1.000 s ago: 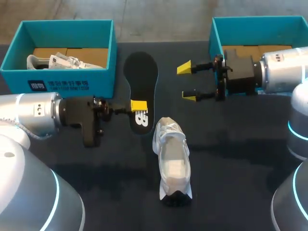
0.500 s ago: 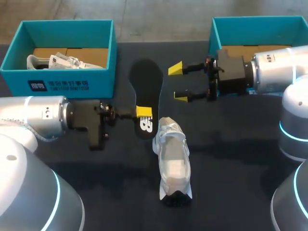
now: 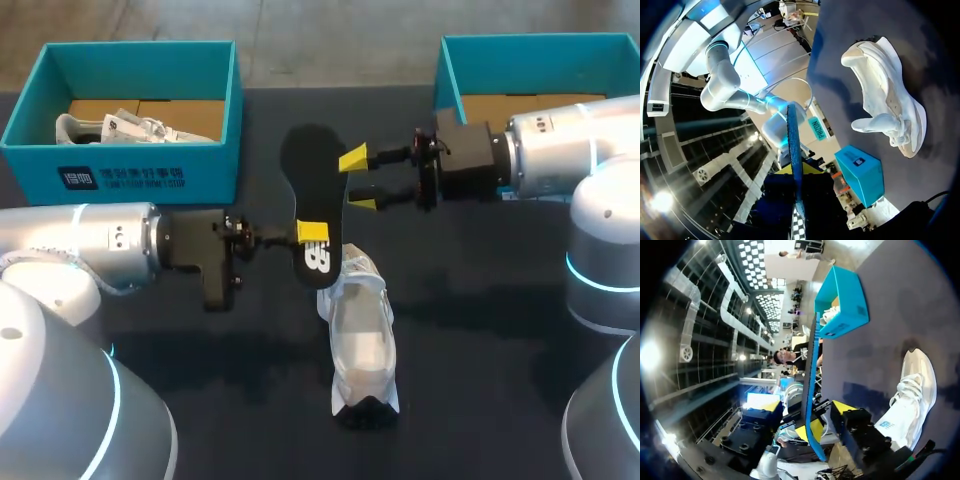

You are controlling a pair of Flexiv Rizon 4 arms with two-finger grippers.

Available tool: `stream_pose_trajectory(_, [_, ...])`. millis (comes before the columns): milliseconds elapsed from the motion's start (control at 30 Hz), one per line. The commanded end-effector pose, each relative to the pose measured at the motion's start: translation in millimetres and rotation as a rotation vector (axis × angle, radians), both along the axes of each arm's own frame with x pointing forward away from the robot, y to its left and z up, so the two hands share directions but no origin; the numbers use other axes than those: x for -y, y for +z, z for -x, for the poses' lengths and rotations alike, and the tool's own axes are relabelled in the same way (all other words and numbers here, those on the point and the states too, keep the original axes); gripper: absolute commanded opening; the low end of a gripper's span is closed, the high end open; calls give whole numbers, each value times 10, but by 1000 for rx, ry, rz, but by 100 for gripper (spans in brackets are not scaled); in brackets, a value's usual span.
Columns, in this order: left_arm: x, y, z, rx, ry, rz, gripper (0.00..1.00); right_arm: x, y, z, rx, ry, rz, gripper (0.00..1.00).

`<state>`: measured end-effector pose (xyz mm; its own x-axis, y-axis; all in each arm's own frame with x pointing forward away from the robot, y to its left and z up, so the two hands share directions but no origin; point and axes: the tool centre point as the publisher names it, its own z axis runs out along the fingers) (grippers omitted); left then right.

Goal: Take the shoe out of the shoebox, open the shoe tongue, remove and reinsert the insole, then place the shoe into the shoebox

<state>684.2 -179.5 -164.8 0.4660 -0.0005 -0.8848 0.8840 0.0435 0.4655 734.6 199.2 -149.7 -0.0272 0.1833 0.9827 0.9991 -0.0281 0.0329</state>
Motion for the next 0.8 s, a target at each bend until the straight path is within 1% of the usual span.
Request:
stream_pose_trajectory(33, [26,-13,3,5,8,4,0,-42,-38,14,-4,-5,-4,47])
stream_pose_trajectory(267, [30,-20,-19,22,22,-12,0,-55,-57,48,-15,-6,-12,44])
stream_pose_trajectory(467, [47,-43,-61,25,30,-18,0,-110,-75,92,-27,6,-18,42])
stream_pose_trajectory(533, [55,-54,-70,24,32,-20,0,-131,-90,102,-32,11,-20,39])
stream_pose_trajectory(800, [116,-102,-60,24,29,-37,0,-188,-114,117,-38,20,-36,32])
